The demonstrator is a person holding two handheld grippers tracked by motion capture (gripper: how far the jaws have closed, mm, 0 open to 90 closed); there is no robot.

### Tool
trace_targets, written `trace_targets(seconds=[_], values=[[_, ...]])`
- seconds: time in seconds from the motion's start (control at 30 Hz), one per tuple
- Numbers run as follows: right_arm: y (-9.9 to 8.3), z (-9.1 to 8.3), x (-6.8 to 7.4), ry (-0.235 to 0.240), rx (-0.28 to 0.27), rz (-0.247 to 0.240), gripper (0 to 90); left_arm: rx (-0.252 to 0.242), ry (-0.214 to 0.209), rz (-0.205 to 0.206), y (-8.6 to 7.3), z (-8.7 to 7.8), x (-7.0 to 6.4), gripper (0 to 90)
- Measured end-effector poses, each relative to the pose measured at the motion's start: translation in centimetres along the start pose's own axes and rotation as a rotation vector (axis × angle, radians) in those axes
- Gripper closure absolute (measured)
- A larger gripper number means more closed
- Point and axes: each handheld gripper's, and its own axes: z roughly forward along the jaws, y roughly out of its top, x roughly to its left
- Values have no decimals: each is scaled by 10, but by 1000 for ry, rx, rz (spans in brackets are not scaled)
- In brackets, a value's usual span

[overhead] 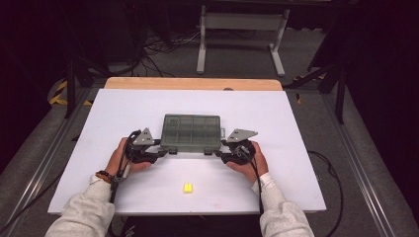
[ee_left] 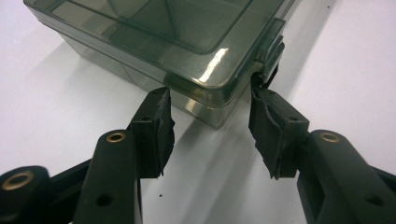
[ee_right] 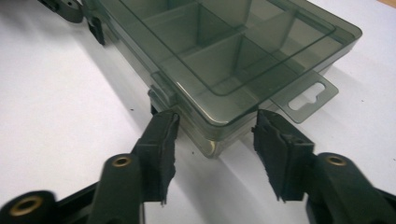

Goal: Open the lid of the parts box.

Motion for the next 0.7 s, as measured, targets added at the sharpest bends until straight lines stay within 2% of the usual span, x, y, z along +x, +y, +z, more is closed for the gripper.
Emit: trace_targets(seconds=[0.2,0.23,0.33,0.47,0.5,0.7], values=[[-1,5,-1,-11,14,10,529,20,2,0,-1,2,1,539],[-2,6,-1,-10,22,13,578,21,3,0,-1,2,1,552],[-1,7,1,-12,20,-6,535,24,6,7,0,1,0,571],[-1,7,0,-6,32,-4,511,15,4,11,0,-1,1,582],[-1,6,0,2,29,3,480,17,4,8,-1,0,1,567],[0,2,-1,1,8,12,501,26,15,2,-2,1,2,561]])
